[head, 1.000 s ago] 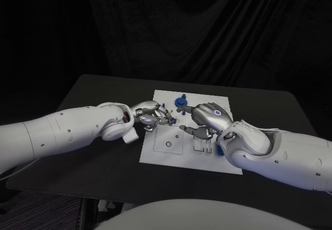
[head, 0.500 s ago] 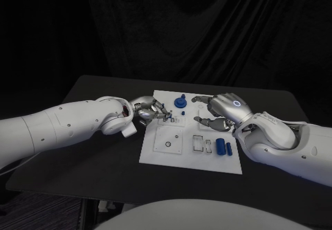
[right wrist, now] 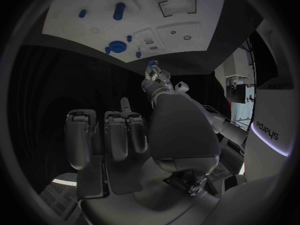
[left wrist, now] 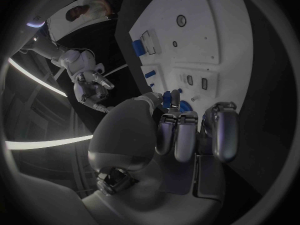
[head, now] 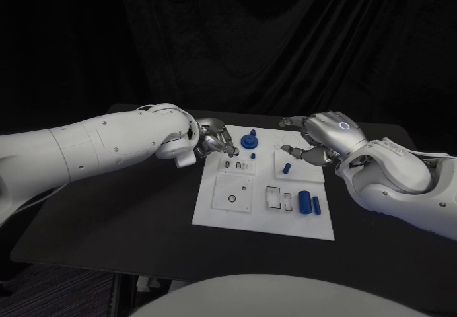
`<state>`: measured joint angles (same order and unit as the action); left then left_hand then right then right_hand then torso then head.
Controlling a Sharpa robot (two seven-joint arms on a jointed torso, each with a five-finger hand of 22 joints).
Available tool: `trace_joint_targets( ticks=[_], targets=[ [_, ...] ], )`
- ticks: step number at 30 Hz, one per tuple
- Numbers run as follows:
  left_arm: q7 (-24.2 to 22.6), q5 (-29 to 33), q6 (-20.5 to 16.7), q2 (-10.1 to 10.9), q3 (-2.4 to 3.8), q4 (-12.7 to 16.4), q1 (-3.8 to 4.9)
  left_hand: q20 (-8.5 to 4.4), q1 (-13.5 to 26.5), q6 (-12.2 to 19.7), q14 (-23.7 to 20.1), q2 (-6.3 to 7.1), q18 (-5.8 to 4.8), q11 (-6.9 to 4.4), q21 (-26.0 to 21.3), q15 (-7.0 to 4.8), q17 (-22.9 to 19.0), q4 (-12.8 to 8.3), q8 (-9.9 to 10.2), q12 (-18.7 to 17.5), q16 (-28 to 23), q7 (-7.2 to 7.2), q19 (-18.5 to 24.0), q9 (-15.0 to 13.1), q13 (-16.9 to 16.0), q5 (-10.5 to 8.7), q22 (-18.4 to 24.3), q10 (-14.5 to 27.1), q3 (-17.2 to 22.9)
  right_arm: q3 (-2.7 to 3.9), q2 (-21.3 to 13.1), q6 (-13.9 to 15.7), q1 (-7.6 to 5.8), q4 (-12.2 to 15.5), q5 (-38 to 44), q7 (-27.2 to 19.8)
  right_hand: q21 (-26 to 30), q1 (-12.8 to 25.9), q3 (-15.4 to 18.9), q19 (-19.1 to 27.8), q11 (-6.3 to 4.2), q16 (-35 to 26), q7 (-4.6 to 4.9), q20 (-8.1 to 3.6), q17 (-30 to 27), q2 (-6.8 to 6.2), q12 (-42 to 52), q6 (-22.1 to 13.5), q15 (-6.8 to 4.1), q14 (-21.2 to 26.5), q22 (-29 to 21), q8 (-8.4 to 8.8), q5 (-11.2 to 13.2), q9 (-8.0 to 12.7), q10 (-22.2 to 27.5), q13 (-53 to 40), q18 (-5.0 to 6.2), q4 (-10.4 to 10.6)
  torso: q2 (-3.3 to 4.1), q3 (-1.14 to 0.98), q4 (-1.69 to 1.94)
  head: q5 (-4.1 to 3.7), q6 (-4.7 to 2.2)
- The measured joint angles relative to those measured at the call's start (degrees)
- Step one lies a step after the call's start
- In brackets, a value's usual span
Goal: Assemble the parts on the task board
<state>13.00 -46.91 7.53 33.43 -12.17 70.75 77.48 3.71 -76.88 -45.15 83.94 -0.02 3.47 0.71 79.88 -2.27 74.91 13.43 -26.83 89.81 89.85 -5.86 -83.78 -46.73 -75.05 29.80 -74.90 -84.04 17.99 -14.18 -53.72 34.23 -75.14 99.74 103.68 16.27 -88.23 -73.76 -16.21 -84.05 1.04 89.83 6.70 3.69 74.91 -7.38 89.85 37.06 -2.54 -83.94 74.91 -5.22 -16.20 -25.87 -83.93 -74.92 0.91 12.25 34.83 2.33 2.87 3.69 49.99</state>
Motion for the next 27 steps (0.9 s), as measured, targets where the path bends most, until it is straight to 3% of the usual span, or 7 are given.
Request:
trace_joint_targets(
  ticks=[6, 10, 14, 19, 20, 21, 27],
  targets=[
    [6.5, -1.1, 0.8, -2.2, 0.00, -0.1, 0.17, 0.00, 0.0, 0.0, 0.2, 0.00, 0.01, 0.00, 0.3, -0.20, 0.0, -0.9, 0.6, 0.0, 0.0, 0.00, 0.0, -0.6, 0.0, -0.13, 0.0, 0.0, 0.9, -0.06, -1.2, -0.8, -0.57, -0.3, 0.0, 0.7, 0.3, -0.2, 0.0, 0.0, 0.00, 0.0, -0.08, 0.00, 0.0, -0.24, 0.0, 0.5, 0.00, 0.0, 0.0, -0.13, 0.0, 0.0, 0.0, 0.0, 0.01, 0.0, 0.03, -0.36, -0.15, -0.92, 0.00],
    [9.8, -1.5, 0.6, -3.6, 0.00, -0.4, 0.18, 0.00, 0.0, 0.0, 0.2, 0.00, 0.01, 0.00, 0.3, -0.20, 0.0, -0.9, 1.0, 0.0, 0.0, -0.01, 0.0, -0.6, 0.0, -0.30, 0.0, 0.0, 0.9, -0.05, -2.1, -1.3, -0.78, -0.7, 0.0, 1.1, 0.3, -0.4, 0.0, 0.0, 0.00, 0.0, -0.09, 0.00, 0.0, -0.45, 0.0, 1.7, 0.00, 0.0, 0.0, -0.65, 0.0, 0.0, 0.0, 0.0, 0.00, 0.0, 0.09, -0.93, -0.23, -1.27, 0.00],
    [12.2, -1.7, 0.1, -4.8, 0.01, -0.6, 0.21, -0.12, 0.3, -0.1, 0.0, -0.33, 0.02, 0.00, 0.3, -0.40, 0.0, -1.0, 1.1, 0.0, 0.0, -0.09, -0.1, -0.6, 0.0, -1.03, 0.0, 0.0, 1.0, -0.05, -2.6, -1.7, -0.81, -1.0, 0.0, 1.5, 0.3, -0.4, 0.0, 0.0, 0.00, 0.0, -0.12, 0.00, 0.0, -0.45, 0.0, 3.4, 0.00, 0.0, 0.0, -1.73, 0.0, -0.8, 0.0, 0.0, 0.00, 0.0, 0.21, -1.26, -0.18, -1.54, 0.00],
    [14.4, -1.9, -0.8, -5.7, 0.01, -1.0, 0.19, -0.20, 0.3, -0.1, 0.0, -0.32, -0.03, 0.00, 0.6, -0.40, 0.0, -1.0, 1.2, 0.0, 0.0, -0.09, -0.2, -0.6, 0.0, -0.43, 0.0, 0.0, 1.0, -0.06, -2.7, -1.9, -0.90, -1.0, 0.0, 1.6, 0.3, -0.4, 0.0, 0.0, 0.00, 0.0, -0.19, 0.00, 0.0, -0.45, 0.0, 3.9, 0.00, 0.0, 0.0, -2.15, 0.0, -1.5, 0.0, 0.0, 0.00, 0.0, 0.36, -1.56, -0.08, -1.80, 0.00],
    [14.7, -1.9, -0.9, -5.9, 0.01, -1.2, 0.16, -0.20, 0.3, -0.1, 0.0, -0.32, -0.92, 0.00, 0.9, -0.40, 0.0, -1.0, 1.3, 0.0, 0.0, -0.09, -0.2, -0.6, 0.0, -0.33, 0.0, 0.0, 1.0, -0.06, -2.7, -2.0, -0.90, -1.0, 0.0, 1.6, 0.3, -0.4, 0.0, 0.0, 0.00, 0.0, -0.19, 0.00, 0.0, -0.45, 0.0, 3.9, 0.00, 0.0, 0.0, -2.15, 0.0, -1.5, 0.0, 0.0, 0.00, 0.0, 0.41, -1.63, -0.06, -1.69, 0.00],
    [14.8, -1.9, -1.0, -6.1, 0.00, -1.3, 0.14, -0.20, 0.4, -0.1, 0.0, -0.25, -0.92, 0.00, 0.9, -0.40, 0.0, -1.0, 1.3, 0.0, 0.0, -0.09, -0.2, -0.6, 0.0, -0.32, 0.0, 0.0, 1.0, -0.06, -2.8, -2.0, -0.90, -1.0, 0.0, 1.6, 0.3, -0.4, 0.0, 0.0, 0.00, 0.0, -0.20, 0.00, 0.0, -0.45, 0.0, 3.9, 0.00, 0.0, 0.0, -2.15, 0.0, -1.6, 0.0, 0.0, 0.00, 0.0, 0.42, -1.68, -0.05, -1.60, 0.00],
    [16.5, -2.0, -2.0, -7.2, 0.00, -2.4, -0.24, -0.20, 0.8, -0.1, 0.0, -0.31, -0.91, 0.00, 1.2, -0.40, 0.0, -1.0, 1.1, 0.0, 0.0, -0.09, -0.2, -1.9, 0.0, -0.20, 0.0, 0.0, 1.0, -0.08, -3.1, -2.1, -1.02, -0.9, 0.0, 1.7, 0.3, -0.4, -0.2, 0.0, 0.00, 0.0, -0.18, 0.00, 0.0, -0.45, 0.0, 4.3, 0.00, 0.0, 0.0, -2.49, 0.0, -2.0, 0.0, 0.0, 0.00, 0.2, 0.54, -1.79, 0.11, -1.48, 0.00]
  ],
)
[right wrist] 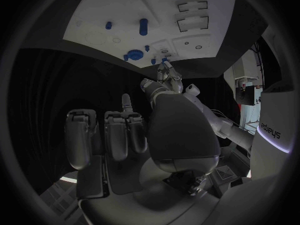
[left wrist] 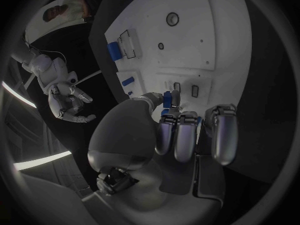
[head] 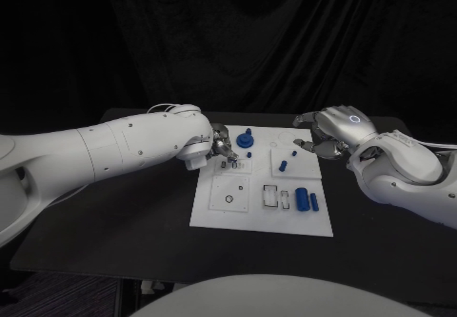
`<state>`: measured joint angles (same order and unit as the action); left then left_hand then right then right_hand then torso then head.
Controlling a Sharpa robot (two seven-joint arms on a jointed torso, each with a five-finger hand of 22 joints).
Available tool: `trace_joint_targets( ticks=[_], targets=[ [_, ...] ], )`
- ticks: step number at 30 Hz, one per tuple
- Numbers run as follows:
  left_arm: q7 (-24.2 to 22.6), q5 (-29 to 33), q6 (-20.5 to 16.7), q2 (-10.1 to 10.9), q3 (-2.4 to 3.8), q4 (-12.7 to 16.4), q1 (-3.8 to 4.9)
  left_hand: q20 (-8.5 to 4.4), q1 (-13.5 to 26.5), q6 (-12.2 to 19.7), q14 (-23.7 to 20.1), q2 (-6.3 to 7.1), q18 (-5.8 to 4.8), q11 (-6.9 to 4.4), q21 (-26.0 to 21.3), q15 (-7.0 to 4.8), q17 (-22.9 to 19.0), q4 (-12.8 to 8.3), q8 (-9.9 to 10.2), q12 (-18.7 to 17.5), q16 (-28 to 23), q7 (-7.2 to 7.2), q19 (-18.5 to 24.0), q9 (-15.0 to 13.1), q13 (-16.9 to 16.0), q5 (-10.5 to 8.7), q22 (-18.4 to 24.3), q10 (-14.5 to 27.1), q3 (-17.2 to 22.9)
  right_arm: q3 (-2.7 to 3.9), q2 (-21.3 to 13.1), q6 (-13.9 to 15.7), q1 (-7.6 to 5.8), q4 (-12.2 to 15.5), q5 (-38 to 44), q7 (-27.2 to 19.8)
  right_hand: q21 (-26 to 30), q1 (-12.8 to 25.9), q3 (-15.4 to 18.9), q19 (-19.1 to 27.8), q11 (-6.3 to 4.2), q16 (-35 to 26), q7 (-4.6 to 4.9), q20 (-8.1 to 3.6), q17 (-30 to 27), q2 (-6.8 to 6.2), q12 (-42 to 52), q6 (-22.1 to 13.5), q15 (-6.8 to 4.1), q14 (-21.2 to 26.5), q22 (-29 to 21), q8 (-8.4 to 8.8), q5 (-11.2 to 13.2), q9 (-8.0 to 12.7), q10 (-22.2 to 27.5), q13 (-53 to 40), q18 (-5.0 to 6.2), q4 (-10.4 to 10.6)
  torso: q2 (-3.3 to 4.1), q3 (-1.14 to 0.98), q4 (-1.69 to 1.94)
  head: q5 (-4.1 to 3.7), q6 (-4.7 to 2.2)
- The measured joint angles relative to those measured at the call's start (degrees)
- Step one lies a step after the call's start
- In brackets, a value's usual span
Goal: Assemble the parts on the task board
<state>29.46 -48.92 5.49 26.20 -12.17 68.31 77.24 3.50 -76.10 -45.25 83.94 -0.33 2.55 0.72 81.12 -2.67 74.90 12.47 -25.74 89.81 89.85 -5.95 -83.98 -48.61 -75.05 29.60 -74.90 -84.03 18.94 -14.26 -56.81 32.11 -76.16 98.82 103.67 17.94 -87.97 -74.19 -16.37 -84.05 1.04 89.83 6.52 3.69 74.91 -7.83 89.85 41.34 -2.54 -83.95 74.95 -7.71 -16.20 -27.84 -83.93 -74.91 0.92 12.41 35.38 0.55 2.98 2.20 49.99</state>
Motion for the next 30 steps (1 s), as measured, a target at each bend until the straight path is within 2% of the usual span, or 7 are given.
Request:
trace_joint_targets(
  ticks=[8, 19, 28, 29, 30],
  targets=[
    [0.8, -0.1, -0.8, -0.3, -0.01, -0.5, -0.15, 0.00, 0.4, 0.0, 0.2, -0.08, 0.00, 0.00, 0.0, -0.21, 0.0, 0.0, -0.1, 0.0, 0.0, 0.01, 0.0, 0.0, 0.0, 0.22, 0.0, 0.0, 0.0, 0.02, 0.0, -0.1, -0.12, 0.0, 0.0, 0.0, 0.0, -0.2, 0.0, 0.0, 0.00, 0.0, 0.00, 0.00, 0.0, 0.17, 0.0, 0.0, 0.00, 0.0, 0.0, 0.00, 0.0, -0.1, 0.0, 0.0, 0.00, 0.0, 0.42, 0.03, -0.16, 0.20, 0.00],
    [1.3, -0.1, -0.9, -0.5, -0.01, -0.6, -0.76, 0.00, 0.6, 0.0, 0.2, 0.15, 0.01, 0.00, 0.0, -0.21, 0.0, 0.0, -0.1, 0.0, 0.0, 0.01, 0.0, 0.0, 0.0, 0.22, 0.0, 0.0, 0.0, 0.01, -0.2, -0.3, -0.14, 0.0, 0.0, 0.1, 0.2, -0.2, 0.0, 0.0, 0.00, 0.0, -0.20, 0.00, 0.0, 0.23, 0.0, 0.2, 0.00, 0.0, 0.0, 0.00, 0.0, -0.3, 0.0, 0.0, 0.00, 0.0, 0.79, -0.26, -0.20, 0.59, 0.00],
    [1.3, -0.1, -1.0, -1.1, -0.01, -0.9, -1.32, 0.00, 0.8, 0.0, 0.2, 0.33, 0.02, 0.00, 0.0, -0.20, 0.0, 0.0, -0.1, 0.0, 0.0, 0.02, 0.0, -0.1, 0.0, 0.22, 0.0, 0.0, 0.0, 0.01, -0.3, -0.4, -0.14, 0.0, 0.0, 0.2, 0.2, 0.0, 0.0, 0.0, 0.00, 0.0, -0.21, 0.00, 0.0, 0.46, 0.0, 0.2, 0.00, 0.0, 0.0, -0.28, 0.0, -0.4, 0.0, 0.0, 0.00, 0.0, 0.77, -0.27, -0.19, 0.39, 0.00],
    [1.3, -0.1, -1.0, -1.1, -0.01, -1.1, -1.37, 0.00, 0.8, 0.0, 0.2, 0.33, 0.02, 0.00, 0.0, -0.20, 0.0, -0.2, -0.1, 0.0, 0.0, 0.02, 0.0, -0.1, 0.0, 0.22, 0.0, 0.0, 0.2, 0.01, -0.3, -0.4, -0.14, 0.0, 0.0, 0.2, 0.2, 0.0, 0.0, 0.0, 0.00, 0.0, -0.20, 0.00, 0.0, 0.46, 0.0, 0.2, 0.00, 0.0, 0.0, -0.28, 0.0, -0.4, 0.0, 0.0, 0.00, 0.0, 0.77, -0.27, -0.18, 0.38, 0.00],
    [1.3, -0.1, -1.1, -1.1, -0.01, -1.1, -1.42, 0.00, 0.8, 0.0, 0.2, 0.33, 0.02, 0.00, 0.0, -0.20, 0.0, -1.6, 0.0, 0.0, 0.0, 0.01, 0.0, -0.1, 0.0, 0.17, 0.0, 0.0, 1.6, 0.01, -0.3, -0.4, -0.14, 0.0, 0.0, 0.2, 0.2, 0.0, 0.0, 0.0, 0.00, 0.0, -0.21, 0.00, 0.0, 0.46, 0.0, 0.2, 0.00, 0.0, 0.0, -0.28, 0.0, -0.4, 0.0, 0.0, 0.00, 0.0, 0.76, -0.27, -0.17, 0.37, 0.00]
  ],
)
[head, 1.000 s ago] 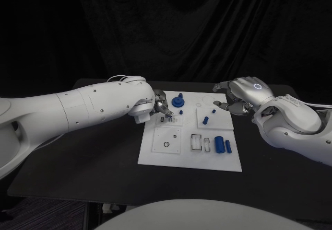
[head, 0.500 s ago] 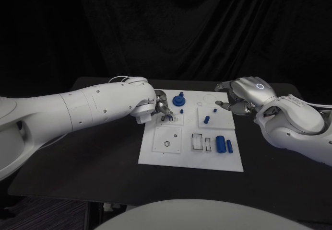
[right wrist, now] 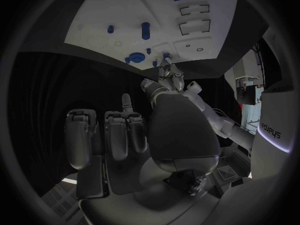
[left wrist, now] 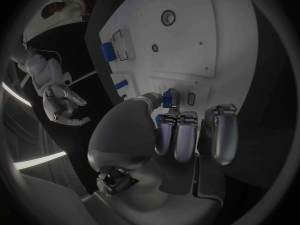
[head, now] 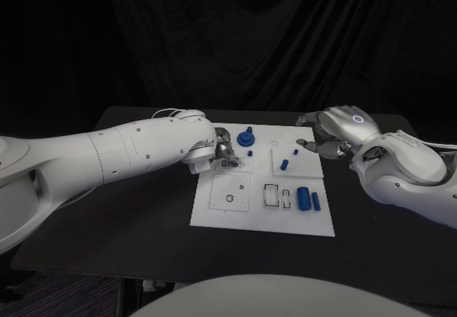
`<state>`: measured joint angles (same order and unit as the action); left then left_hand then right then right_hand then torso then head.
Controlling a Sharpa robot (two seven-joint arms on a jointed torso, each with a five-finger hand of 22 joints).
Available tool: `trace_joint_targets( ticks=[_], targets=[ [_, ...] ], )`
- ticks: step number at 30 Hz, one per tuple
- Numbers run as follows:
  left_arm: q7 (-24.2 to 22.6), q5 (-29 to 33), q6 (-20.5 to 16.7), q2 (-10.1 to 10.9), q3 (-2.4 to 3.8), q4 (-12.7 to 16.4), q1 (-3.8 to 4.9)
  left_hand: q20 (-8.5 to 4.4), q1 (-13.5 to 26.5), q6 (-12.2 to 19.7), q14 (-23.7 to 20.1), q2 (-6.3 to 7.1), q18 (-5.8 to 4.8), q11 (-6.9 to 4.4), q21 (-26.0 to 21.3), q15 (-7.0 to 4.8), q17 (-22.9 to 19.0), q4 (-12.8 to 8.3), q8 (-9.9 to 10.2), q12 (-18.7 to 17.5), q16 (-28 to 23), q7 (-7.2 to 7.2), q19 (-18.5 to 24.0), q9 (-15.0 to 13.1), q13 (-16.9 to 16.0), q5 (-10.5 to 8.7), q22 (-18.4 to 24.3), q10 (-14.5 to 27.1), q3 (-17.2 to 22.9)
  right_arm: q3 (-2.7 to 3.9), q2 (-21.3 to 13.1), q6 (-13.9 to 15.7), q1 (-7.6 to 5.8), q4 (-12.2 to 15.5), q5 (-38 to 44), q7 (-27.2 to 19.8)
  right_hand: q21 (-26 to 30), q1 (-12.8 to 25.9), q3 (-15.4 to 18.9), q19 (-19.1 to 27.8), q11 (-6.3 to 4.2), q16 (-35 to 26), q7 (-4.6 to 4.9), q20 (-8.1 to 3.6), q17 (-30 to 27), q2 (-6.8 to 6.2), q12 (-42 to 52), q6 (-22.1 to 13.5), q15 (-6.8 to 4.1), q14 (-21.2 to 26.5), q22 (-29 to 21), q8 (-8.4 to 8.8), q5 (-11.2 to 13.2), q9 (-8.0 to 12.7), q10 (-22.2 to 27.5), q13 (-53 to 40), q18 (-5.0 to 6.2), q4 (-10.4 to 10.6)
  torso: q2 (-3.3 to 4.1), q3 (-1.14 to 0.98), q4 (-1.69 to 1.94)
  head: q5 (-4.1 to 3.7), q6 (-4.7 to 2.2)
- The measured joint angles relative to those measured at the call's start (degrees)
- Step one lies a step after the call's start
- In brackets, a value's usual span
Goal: Assemble the parts on the task board
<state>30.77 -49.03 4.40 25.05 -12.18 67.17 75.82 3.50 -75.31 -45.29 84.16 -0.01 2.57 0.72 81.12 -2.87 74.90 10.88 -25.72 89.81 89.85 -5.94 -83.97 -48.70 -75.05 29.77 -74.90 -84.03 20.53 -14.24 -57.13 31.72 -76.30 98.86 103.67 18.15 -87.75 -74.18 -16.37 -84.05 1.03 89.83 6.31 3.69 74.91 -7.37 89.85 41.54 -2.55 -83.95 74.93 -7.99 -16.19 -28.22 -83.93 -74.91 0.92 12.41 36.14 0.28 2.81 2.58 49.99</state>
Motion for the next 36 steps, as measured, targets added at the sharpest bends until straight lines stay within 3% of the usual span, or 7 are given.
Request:
trace_joint_targets(
  ticks=[7, 14, 36],
  targets=[
    [-0.2, 0.0, -0.3, -0.1, 0.00, -0.4, -0.41, 0.00, 0.2, 0.0, 0.0, -0.23, 0.01, 0.00, 0.0, 0.00, 0.0, 0.0, 0.2, 0.0, 0.0, -0.01, 0.0, 0.0, 0.0, -0.01, 0.0, 0.0, 0.0, 0.00, 0.1, -0.1, 0.00, 0.0, 0.0, 0.0, 0.0, -0.2, 0.0, 0.0, 0.00, 0.0, 0.09, 0.00, 0.0, 0.17, 0.0, 0.5, 0.00, 0.0, 0.0, -0.22, 0.0, -0.3, 0.0, 0.0, 0.00, 0.0, 0.01, 0.04, 0.04, 0.10, 0.00],
    [-0.5, 0.0, -0.7, -0.2, 0.05, -0.5, -0.59, 0.00, 0.2, -0.2, 0.0, -0.24, 0.01, 0.00, 0.0, 0.00, 0.0, 0.0, 0.2, 0.0, 0.0, -0.20, 0.0, -1.8, 0.0, -0.11, 0.0, 0.0, 0.0, 0.00, 0.0, -0.2, 0.00, 0.0, 0.0, 0.1, 0.0, -0.2, 0.0, 0.0, 0.00, 0.0, 0.09, 0.00, 0.0, 0.22, 0.0, 0.5, 0.00, 0.0, 0.0, -0.23, 0.0, -0.5, 0.0, 0.0, 0.00, 0.0, 0.09, 0.08, -0.07, 0.27, 0.00],
    [-0.7, 0.0, -0.4, -0.2, 0.13, -1.2, -0.74, 0.00, 0.2, 0.0, 0.0, -0.29, 0.01, 0.00, -0.2, 0.01, 0.0, 0.0, 0.0, 0.0, 0.0, 0.02, 0.0, -1.7, 0.0, -0.23, 0.0, 0.0, 0.0, 0.00, 0.0, -1.2, -0.01, -0.1, 0.0, 0.5, 0.0, -0.4, -0.2, 0.0, 0.00, 0.0, 0.10, 0.00, 0.0, 0.37, 0.0, 1.3, 0.00, 0.0, 0.0, -0.71, 0.0, -1.0, 0.0, 0.0, 0.00, -0.2, -0.01, 0.08, -0.02, 0.27, 0.00]
  ],
)
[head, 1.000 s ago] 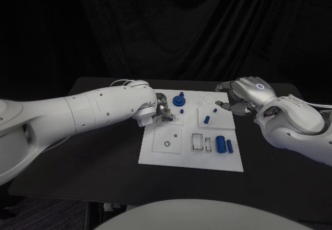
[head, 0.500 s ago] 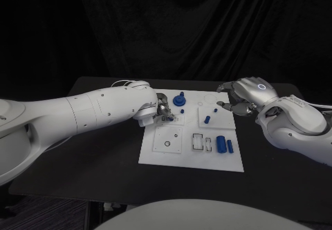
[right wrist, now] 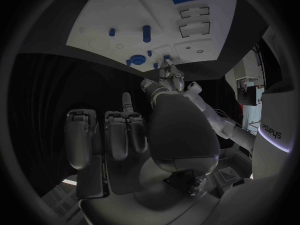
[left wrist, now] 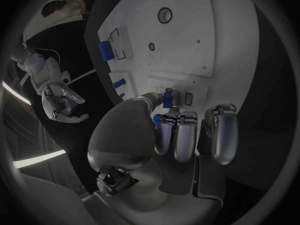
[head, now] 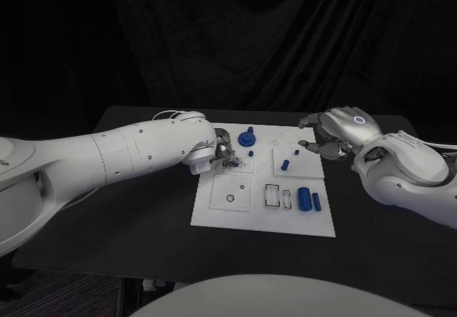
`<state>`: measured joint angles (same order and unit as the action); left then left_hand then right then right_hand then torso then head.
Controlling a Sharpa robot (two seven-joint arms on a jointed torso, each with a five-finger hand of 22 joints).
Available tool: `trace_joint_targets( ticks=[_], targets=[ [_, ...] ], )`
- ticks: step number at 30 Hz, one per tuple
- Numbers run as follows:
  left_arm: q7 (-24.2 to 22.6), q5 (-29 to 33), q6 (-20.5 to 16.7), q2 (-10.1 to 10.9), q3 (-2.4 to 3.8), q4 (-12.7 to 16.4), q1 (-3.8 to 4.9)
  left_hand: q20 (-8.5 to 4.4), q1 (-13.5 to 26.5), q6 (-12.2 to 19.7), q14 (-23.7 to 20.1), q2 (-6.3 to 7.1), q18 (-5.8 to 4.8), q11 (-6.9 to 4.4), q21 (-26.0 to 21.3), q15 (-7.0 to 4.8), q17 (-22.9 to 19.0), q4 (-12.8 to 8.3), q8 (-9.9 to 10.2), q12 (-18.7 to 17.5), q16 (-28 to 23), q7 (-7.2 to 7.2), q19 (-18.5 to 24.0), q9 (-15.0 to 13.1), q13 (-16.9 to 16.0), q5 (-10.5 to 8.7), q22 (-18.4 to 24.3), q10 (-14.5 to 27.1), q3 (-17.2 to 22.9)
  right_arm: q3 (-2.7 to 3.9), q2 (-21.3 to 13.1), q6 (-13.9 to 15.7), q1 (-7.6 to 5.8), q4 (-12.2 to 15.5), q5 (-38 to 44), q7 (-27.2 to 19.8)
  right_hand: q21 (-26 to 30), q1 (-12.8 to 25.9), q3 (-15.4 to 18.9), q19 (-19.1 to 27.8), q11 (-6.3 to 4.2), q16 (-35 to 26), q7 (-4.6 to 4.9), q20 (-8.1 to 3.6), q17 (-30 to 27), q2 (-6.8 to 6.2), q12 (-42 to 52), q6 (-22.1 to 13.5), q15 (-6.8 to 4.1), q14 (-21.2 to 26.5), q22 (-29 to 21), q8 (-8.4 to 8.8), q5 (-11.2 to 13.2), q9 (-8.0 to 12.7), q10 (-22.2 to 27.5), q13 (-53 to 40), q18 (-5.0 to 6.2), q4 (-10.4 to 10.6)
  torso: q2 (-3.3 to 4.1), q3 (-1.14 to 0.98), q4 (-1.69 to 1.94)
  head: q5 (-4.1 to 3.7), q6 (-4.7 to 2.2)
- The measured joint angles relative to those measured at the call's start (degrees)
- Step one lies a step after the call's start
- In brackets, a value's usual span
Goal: Assemble the parts on the task board
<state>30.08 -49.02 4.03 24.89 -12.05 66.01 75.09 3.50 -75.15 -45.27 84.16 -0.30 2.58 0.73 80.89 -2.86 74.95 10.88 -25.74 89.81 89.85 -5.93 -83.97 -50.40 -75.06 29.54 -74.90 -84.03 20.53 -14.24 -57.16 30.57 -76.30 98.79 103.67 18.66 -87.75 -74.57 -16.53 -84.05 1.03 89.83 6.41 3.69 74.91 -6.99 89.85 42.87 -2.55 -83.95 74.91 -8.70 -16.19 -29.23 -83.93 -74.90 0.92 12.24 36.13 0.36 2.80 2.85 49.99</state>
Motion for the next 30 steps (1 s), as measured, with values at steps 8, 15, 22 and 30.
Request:
trace_joint_targets(
  ticks=[8, 15, 22, 30],
  targets=[
    [0.0, 0.0, 0.4, 0.3, 0.07, 0.1, 0.00, 0.00, 0.0, 0.0, 0.0, 0.00, 0.00, 0.00, -0.2, 0.00, 0.0, 0.0, 0.0, 0.0, 0.0, 0.01, 0.0, -0.1, 0.0, -0.13, 0.0, 0.0, 0.0, 0.00, 0.1, -0.4, 0.00, -0.1, 0.0, 0.2, 0.0, -0.1, -0.2, 0.0, 0.00, 0.0, 0.00, 0.00, 0.0, 0.07, 0.0, 0.4, 0.00, 0.0, 0.0, 0.00, 0.0, -0.1, 0.0, 0.0, 0.00, -0.2, 0.01, -0.07, 0.02, 0.11, 0.00],
    [0.0, 0.0, 0.8, 0.4, 0.11, 0.2, 0.00, 0.00, 0.0, 0.0, 0.0, 0.00, 0.01, 0.00, -0.2, 0.00, 0.0, 0.0, 0.0, 0.0, 0.0, 0.01, 0.0, -0.2, 0.0, -0.18, 0.0, 0.0, 0.0, 0.00, 0.2, -0.7, 0.00, -0.1, 0.0, 0.3, 0.0, -0.1, -0.2, 0.0, 0.00, 0.0, 0.00, 0.00, 0.0, 0.07, 0.0, 0.4, 0.00, 0.0, 0.0, 0.00, 0.0, -0.1, 0.0, 0.0, 0.00, -0.2, 0.00, -0.07, 0.02, 0.20, 0.00],
    [0.1, 0.0, 1.3, 0.3, 0.11, 0.2, 0.00, 0.00, 0.2, 0.0, 0.0, -0.21, 0.01, 0.00, -0.2, 0.00, 0.0, 0.0, 0.0, 0.0, 0.0, 0.01, 0.0, -0.2, 0.0, -0.18, 0.0, 0.0, 0.0, 0.00, 0.3, -0.9, 0.00, -0.2, 0.0, 0.3, 0.0, -0.1, -0.2, 0.0, 0.00, -0.2, 0.00, 0.00, 0.0, 0.07, 0.0, 0.4, 0.00, 0.0, 0.0, -0.23, 0.0, -0.2, 0.0, 0.0, 0.00, -0.2, -0.03, -0.07, 0.07, 0.21, 0.00],
    [0.1, 0.0, 1.6, 0.0, 0.12, -0.1, 0.00, 0.00, 0.2, 0.0, 0.0, -0.20, 0.01, 0.00, -0.5, 0.01, 0.0, 0.0, 0.0, 0.0, 0.0, -0.01, 0.0, -0.3, 0.0, -0.22, 0.0, 0.0, 0.0, 0.00, 0.4, -1.0, 0.00, -0.3, 0.0, 0.4, 0.0, -0.1, -0.2, 0.0, 0.00, -0.2, 0.00, 0.00, 0.0, 0.07, 0.0, 0.4, 0.00, 0.0, 0.0, -0.23, 0.0, -0.2, 0.0, 0.0, 0.00, -0.2, -0.03, -0.07, 0.07, 0.16, 0.00]
  ],
)
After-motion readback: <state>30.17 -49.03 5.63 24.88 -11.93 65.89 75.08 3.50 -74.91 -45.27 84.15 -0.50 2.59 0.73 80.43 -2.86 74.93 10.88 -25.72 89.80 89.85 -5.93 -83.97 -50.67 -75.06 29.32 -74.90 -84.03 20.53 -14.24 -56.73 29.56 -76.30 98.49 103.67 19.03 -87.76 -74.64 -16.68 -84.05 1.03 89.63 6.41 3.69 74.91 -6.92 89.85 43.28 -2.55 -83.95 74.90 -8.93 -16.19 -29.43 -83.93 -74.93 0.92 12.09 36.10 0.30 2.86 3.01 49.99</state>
